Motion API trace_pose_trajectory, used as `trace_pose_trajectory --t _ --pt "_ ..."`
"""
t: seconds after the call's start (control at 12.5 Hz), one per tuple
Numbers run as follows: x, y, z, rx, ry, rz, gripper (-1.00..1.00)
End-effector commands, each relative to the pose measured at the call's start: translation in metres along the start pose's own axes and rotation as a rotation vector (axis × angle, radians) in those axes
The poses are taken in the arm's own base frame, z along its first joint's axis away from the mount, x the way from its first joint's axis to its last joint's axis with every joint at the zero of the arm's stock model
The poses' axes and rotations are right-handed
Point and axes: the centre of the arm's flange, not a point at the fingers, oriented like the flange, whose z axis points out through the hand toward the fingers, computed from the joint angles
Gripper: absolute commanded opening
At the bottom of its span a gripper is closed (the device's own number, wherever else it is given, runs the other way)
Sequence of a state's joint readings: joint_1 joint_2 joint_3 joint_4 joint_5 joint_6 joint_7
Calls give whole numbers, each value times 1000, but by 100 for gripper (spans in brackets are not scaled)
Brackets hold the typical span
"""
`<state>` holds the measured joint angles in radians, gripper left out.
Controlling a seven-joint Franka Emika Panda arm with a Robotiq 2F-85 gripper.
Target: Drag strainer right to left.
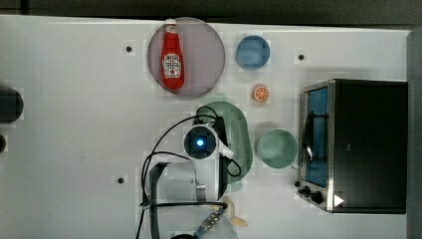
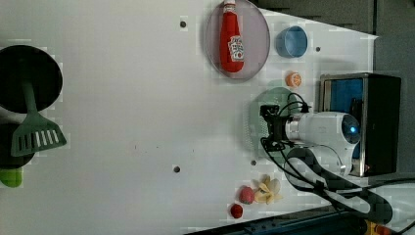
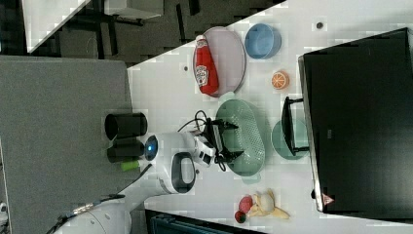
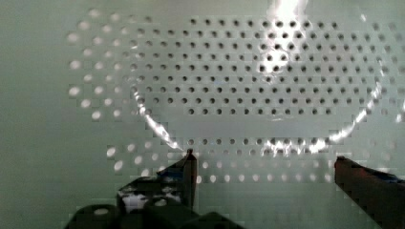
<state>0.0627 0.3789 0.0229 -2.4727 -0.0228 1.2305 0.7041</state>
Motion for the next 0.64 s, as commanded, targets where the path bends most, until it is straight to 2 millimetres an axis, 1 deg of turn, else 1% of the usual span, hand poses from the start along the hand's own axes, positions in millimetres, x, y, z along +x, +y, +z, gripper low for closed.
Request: trace_pose_trajectory --t 0.08,0.4,0.64 --pt "-34 -12 -6 24 -12 11 100" --pt "-64 -19 -7 -9 -43 47 100" --pt "-96 -28 -7 -35 -64 133 100"
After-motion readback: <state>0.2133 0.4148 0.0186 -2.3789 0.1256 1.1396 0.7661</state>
